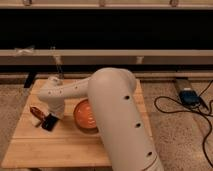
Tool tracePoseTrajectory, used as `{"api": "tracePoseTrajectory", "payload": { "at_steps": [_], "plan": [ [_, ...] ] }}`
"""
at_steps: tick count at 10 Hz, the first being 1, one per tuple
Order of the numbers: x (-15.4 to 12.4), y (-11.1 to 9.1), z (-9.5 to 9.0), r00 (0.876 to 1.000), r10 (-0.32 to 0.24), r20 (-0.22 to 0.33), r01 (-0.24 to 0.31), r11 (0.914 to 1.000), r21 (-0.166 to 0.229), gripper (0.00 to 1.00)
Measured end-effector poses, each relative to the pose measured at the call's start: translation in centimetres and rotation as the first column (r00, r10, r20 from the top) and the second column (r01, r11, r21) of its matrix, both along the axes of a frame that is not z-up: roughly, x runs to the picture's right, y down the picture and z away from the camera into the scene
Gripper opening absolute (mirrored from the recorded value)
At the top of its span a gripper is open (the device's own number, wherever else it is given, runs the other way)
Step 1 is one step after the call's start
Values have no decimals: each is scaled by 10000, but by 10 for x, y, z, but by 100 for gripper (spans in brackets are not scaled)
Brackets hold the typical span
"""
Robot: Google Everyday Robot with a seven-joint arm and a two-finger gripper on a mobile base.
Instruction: Push the eraser across the table
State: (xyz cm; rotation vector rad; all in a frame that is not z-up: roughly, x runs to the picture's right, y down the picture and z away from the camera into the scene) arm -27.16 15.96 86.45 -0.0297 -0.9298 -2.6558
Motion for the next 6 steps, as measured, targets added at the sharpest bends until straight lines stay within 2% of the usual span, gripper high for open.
{"api": "tracePoseTrajectory", "payload": {
  "at_steps": [2,6],
  "plan": [
    [-8,-4,-11,9998,-144,158,142,9999,78,0],
    [-30,11,-62,9965,-704,450,704,9975,25,0]
  ]
}}
